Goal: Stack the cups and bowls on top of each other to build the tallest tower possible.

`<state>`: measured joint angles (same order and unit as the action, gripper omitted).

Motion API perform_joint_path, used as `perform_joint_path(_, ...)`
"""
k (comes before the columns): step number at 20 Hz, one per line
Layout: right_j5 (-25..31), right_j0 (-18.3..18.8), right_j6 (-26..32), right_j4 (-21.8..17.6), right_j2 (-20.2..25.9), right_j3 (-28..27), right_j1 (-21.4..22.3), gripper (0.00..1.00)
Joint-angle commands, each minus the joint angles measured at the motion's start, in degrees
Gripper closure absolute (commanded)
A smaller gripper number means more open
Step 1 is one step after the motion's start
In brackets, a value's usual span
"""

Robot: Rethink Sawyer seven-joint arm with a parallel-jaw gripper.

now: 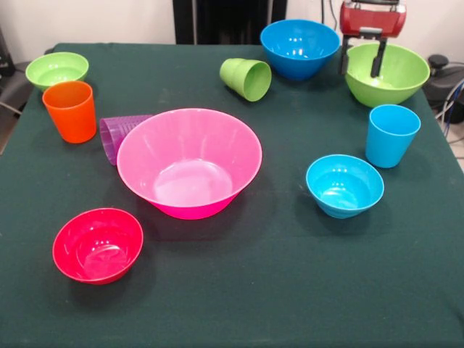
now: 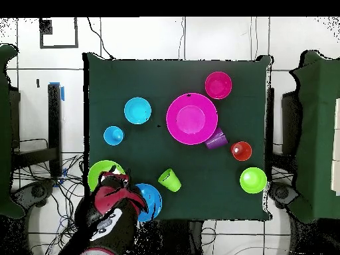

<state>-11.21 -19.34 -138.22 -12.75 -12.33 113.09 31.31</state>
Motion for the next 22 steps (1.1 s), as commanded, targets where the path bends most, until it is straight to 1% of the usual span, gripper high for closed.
perform_joint_path(1, 3.55, 1.63, 2.06, -4.29, 3.47, -6.23, -1.15, 0.00)
perform_joint_path(5, 4.88, 2.33, 2.28, -5.51, 3.81, -6.77, -0.43, 0.00)
perform_joint_path(10, 5.91, 2.16, 2.57, -6.45, 3.39, -7.79, -0.29, 0.00)
perform_joint_path(11, 5.91, 1.80, 2.93, -6.80, 2.84, -8.35, -0.44, 0.00)
perform_joint_path(13, 5.06, -0.76, 3.72, -7.18, -0.29, -9.94, -1.34, 0.00)
perform_joint_path(15, 6.31, 0.25, 4.39, -8.97, 1.91, -9.76, -0.56, 0.00)
perform_joint_path(17, 8.81, 0.89, 4.59, -9.72, 4.49, -8.73, 1.60, 0.00)
perform_joint_path(19, 10.77, 0.36, 3.55, -9.04, 5.68, -7.00, 3.83, 0.00)
perform_joint_path(22, 11.16, -0.76, 1.58, -8.42, 6.37, -3.98, 5.81, 0.00)
